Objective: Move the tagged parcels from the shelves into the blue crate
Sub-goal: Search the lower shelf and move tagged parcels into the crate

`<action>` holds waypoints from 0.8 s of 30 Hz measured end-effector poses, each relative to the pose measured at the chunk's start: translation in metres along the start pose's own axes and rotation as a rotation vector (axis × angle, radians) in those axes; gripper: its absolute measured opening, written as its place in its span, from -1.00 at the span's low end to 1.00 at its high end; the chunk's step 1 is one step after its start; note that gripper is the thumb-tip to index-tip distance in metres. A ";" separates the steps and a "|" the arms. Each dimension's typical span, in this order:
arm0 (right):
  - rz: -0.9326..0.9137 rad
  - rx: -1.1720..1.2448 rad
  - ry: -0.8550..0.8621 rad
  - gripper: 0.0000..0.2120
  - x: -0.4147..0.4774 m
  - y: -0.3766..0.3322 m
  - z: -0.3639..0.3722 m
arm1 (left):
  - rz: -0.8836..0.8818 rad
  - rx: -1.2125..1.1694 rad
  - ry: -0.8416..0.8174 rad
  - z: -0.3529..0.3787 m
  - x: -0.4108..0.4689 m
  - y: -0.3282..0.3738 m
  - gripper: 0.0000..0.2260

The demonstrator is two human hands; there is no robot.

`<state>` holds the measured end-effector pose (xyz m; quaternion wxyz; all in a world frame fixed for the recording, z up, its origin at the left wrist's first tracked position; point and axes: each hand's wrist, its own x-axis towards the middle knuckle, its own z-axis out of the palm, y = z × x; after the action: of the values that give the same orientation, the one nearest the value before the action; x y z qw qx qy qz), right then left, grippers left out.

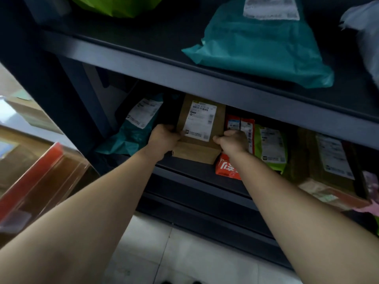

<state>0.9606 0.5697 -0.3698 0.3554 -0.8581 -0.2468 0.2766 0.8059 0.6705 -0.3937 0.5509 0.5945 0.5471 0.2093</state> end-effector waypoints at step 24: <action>-0.033 0.215 0.030 -0.70 -0.089 0.009 -0.004 | 0.099 0.058 0.033 -0.032 -0.079 -0.008 -0.65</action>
<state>0.9009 0.5073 -0.3479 0.4535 -0.8149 -0.2243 0.2826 0.7508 0.6125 -0.3626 0.5133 0.6331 0.5317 0.2304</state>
